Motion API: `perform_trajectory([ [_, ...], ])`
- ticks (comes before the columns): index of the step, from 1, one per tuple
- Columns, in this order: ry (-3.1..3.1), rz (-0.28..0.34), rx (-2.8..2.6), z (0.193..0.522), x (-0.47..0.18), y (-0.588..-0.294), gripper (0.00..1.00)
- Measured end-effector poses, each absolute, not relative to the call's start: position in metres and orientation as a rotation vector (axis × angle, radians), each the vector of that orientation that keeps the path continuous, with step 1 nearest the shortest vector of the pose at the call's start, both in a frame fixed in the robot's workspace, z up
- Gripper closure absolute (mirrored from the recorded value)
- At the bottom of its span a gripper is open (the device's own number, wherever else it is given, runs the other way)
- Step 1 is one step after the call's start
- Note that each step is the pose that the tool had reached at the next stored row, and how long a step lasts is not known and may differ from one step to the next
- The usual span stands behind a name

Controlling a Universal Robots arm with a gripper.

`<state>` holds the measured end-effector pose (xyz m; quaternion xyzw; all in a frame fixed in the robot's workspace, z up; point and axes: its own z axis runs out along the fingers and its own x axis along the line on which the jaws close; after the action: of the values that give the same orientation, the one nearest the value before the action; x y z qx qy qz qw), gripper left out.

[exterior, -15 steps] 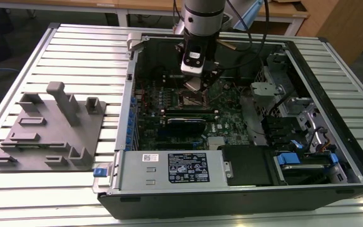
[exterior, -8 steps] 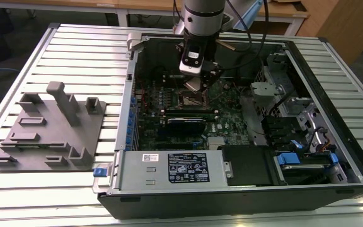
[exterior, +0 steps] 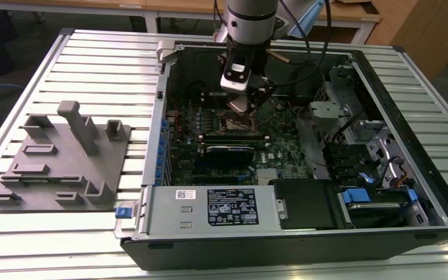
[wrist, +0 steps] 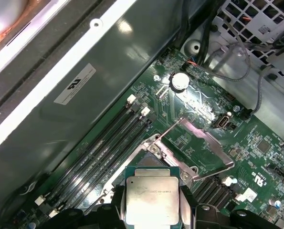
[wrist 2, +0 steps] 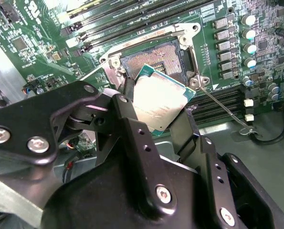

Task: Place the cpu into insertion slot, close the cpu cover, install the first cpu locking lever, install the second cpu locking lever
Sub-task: 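Place the cpu into insertion slot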

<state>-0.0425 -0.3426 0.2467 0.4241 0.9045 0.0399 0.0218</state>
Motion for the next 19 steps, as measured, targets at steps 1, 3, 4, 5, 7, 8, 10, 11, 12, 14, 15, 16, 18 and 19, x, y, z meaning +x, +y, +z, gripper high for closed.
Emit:
perform_trajectory([
  [1,2.797,0.123,1.326,0.2467,-0.0425,-0.3426,0.46],
  [3,2.796,0.123,1.329,0.2467,-0.0425,-0.3426,0.46],
  [4,2.795,0.123,1.329,0.2467,-0.0425,-0.3426,0.46],
  [5,2.795,0.123,1.329,0.2467,-0.0425,-0.3426,0.46],
  [7,2.795,0.123,1.329,0.2467,-0.0425,-0.3426,0.46],
  [8,2.795,0.123,1.329,0.2467,-0.0425,-0.3426,0.46],
  [10,2.794,0.123,1.331,0.2467,-0.0425,-0.3426,0.46],
  [11,2.791,0.123,1.338,0.2467,-0.0425,-0.3426,0.46],
  [12,2.786,0.123,1.348,0.2467,-0.0425,-0.3426,0.46],
  [14,2.776,0.122,1.368,0.2467,-0.0425,-0.3426,0.46],
  [15,2.775,0.122,1.368,0.2467,-0.0425,-0.3426,0.46],
  [16,2.775,0.122,1.369,0.2467,-0.0425,-0.3426,0.46],
  [18,2.774,0.122,1.369,0.2467,-0.0425,-0.3427,0.46],
  [19,2.774,0.122,1.370,0.2467,-0.0425,-0.3426,0.46],
])
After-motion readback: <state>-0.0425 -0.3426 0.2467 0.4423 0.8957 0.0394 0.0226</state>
